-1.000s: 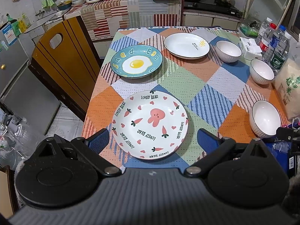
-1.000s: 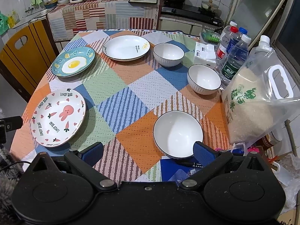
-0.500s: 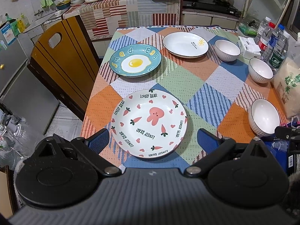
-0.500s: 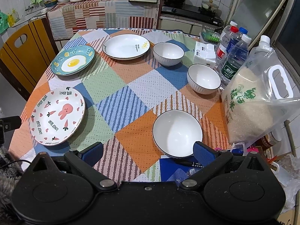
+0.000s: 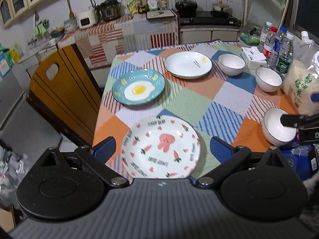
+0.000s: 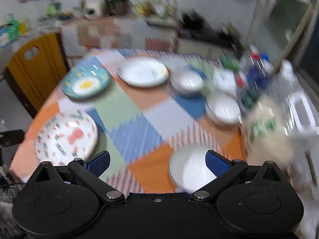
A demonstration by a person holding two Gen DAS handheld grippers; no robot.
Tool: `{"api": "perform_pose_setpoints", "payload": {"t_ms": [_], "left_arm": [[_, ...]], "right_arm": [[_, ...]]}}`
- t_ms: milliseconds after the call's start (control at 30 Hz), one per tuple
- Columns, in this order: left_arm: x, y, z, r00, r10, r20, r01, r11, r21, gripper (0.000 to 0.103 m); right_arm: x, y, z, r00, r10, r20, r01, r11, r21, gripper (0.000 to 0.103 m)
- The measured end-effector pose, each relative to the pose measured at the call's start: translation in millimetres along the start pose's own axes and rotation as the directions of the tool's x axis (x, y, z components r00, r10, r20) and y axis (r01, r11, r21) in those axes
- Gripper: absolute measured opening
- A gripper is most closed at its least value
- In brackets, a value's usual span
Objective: Organize plates and bowls
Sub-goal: 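Reach to the pink-bunny plate and close both grippers on its rim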
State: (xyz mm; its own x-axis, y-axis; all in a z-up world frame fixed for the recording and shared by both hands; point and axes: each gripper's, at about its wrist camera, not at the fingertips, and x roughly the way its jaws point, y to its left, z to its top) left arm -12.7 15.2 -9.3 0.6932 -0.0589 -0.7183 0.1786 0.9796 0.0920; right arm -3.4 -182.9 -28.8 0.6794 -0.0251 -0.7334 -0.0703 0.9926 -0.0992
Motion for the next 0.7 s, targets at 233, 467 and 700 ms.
{"api": "perform_pose_setpoints", "payload": {"t_ms": [233,467,700], "left_arm": [[55,50,12,0.997,-0.02,-0.08,0.016,0.999,-0.047,0.101],[135,91,4,0.96,-0.072,-0.269,0.054,0.996,-0.076,0.092],[188,110,-16,0.918,-0.105,-0.382,0.062,0.99,-0.123,0.074]], "right_arm": [[37,19,5,0.976,0.155,0.151,-0.128,0.976,-0.177,0.102],[116,33,8,0.898,0.441,-0.01,-0.441,0.896,-0.052,0.093],[185,55,4,0.817,0.546,-0.185,-0.537,0.838,0.1,0.067]]}}
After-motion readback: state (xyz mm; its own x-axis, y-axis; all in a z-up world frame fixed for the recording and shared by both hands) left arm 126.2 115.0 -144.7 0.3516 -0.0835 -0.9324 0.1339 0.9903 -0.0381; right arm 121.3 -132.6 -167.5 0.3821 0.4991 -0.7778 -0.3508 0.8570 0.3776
